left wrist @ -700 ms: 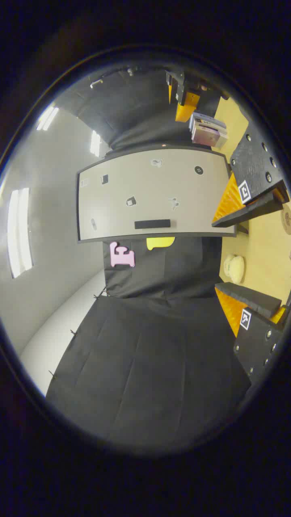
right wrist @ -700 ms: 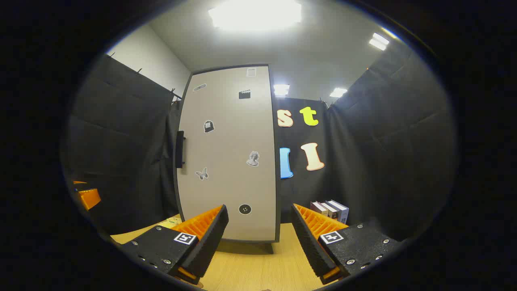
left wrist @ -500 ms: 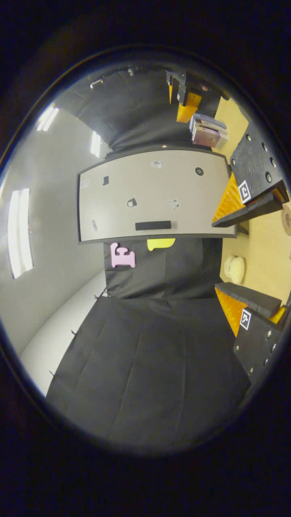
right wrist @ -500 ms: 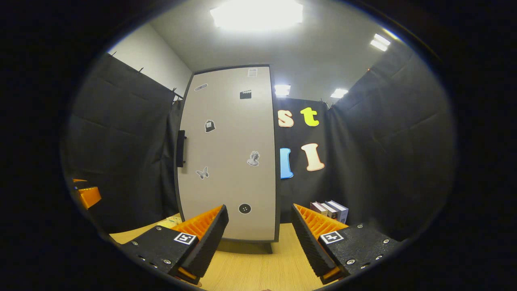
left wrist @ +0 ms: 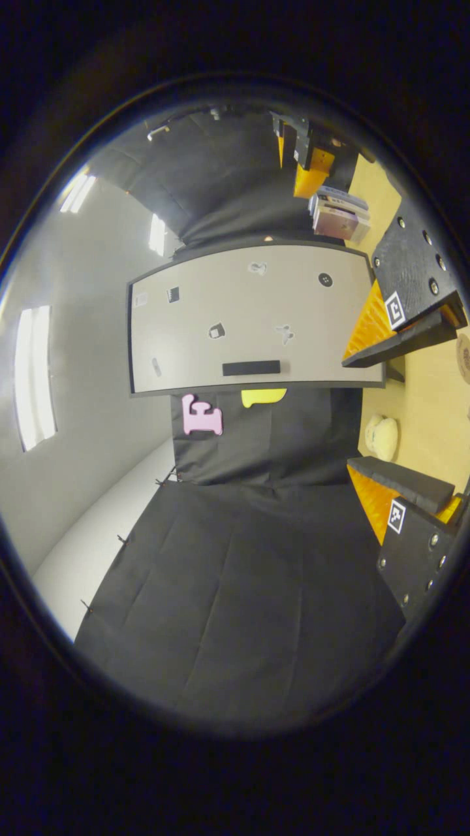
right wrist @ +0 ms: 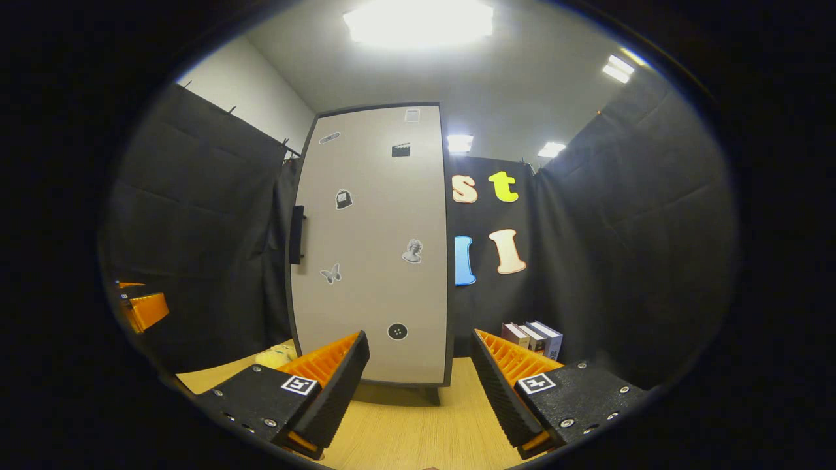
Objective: Open the cabinet door with the right hand, grasp the bottle in the cabinet with the left hand and place it on the coaster, then close the cabinet door with the right hand.
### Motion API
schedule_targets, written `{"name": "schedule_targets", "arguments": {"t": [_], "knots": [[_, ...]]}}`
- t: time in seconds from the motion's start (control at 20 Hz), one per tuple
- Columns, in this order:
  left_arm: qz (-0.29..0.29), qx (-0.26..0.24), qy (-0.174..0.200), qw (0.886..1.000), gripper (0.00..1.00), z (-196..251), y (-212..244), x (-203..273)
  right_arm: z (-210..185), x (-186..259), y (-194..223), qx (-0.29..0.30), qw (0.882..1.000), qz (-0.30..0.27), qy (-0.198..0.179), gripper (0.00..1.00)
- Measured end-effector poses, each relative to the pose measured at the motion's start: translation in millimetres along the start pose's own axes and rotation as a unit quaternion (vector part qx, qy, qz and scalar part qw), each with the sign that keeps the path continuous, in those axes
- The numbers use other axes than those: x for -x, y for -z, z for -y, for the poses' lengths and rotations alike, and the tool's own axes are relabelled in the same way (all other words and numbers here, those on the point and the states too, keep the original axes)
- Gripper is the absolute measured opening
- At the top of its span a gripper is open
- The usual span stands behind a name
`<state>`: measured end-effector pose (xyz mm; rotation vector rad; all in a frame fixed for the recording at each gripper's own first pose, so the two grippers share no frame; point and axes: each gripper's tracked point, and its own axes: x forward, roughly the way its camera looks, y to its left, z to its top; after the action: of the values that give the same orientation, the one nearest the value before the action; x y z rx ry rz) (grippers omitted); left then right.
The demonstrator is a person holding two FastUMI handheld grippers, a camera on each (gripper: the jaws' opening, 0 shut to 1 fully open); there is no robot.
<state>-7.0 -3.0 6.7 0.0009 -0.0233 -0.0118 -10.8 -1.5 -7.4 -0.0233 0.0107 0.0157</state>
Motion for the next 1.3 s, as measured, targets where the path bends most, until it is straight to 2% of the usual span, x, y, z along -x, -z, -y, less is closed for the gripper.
{"name": "schedule_targets", "arguments": {"t": [0.1,0.25,0.45,0.55,0.7,0.75,1.3], "knots": [[-0.003,0.002,-0.001,1.0,0.78,-1,1,-1,-3,3,-1,0.003,1.0,0.002,-0.002,0.95],[-0.006,0.001,-0.003,1.0,0.82,-2,3,-4,-6,2,-1,0.002,1.0,0.006,-0.007,0.95],[-0.003,-0.008,-0.008,1.0,0.78,-5,2,-5,-17,-7,-7,-0.014,1.0,0.007,-0.017,0.95],[-0.003,-0.008,-0.012,1.0,0.82,-10,1,-1,-27,-17,-11,-0.025,0.999,0.001,-0.027,0.95],[-0.002,-0.018,-0.021,1.0,0.82,-20,-1,5,-44,-35,-21,-0.035,0.999,-0.001,-0.041,0.95],[-0.002,-0.022,-0.025,0.999,0.78,-24,-1,6,-51,-40,-25,-0.036,0.998,0.001,-0.046,0.95],[-0.019,-0.038,-0.077,0.996,0.78,-78,8,19,-122,-106,-58,-0.037,0.995,0.015,-0.092,0.95]]}}
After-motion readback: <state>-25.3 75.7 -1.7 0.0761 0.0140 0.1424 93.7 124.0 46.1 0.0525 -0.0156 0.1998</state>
